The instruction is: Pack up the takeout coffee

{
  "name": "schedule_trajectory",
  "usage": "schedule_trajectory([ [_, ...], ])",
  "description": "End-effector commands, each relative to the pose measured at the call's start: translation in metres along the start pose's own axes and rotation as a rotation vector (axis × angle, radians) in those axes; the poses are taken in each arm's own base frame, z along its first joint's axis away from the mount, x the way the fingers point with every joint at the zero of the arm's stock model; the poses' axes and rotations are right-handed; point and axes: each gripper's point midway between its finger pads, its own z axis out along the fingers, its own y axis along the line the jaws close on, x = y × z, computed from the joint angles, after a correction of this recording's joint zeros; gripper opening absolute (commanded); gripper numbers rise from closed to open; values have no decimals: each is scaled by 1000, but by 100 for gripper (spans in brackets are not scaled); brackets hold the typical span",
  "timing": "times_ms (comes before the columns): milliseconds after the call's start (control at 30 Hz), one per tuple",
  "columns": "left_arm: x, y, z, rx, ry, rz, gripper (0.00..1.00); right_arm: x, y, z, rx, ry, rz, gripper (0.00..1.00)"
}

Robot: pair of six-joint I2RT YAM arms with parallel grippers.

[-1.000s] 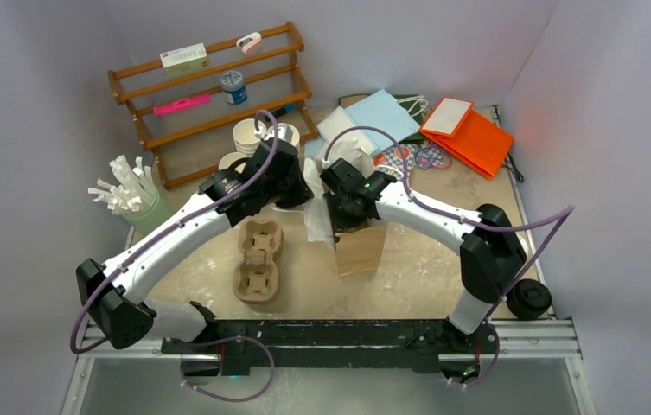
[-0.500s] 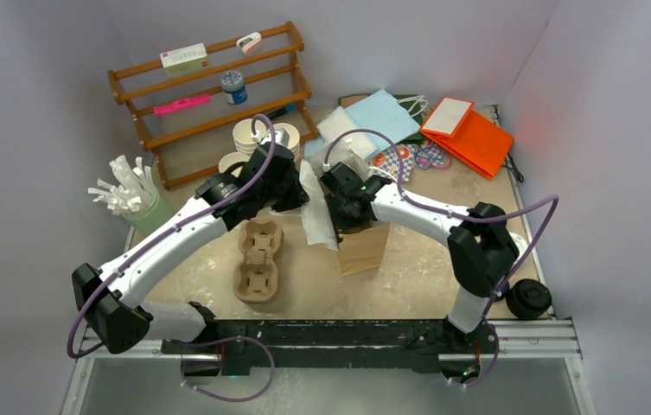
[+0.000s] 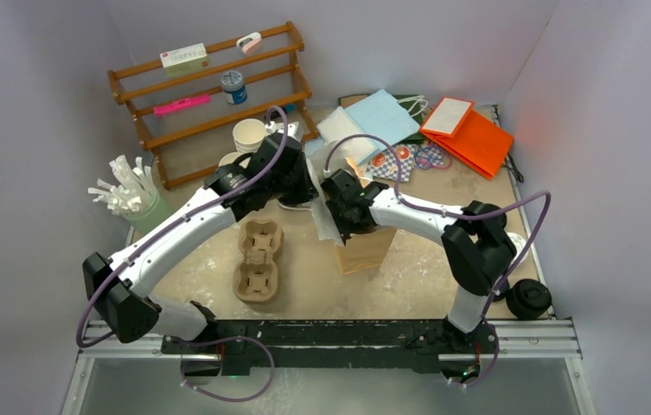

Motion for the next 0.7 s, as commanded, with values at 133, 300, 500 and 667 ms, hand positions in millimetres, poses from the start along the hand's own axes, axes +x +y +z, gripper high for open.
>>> schedule_trajectory([
  [133,-28,-31,-6,80,-46,53,0,50,-57,21,274,189,-54,0],
  [300,-28,-30,-4,75,-44,52,0,20,-62,4,335,110,-41,0],
  [500,-25,-27,-2,67,-36,49,0,-40,-33,-36,169,-65,-7,0],
  [667,-21,-21,-2,44,-23,76,0,-61,-35,-62,67,-135,62,0],
])
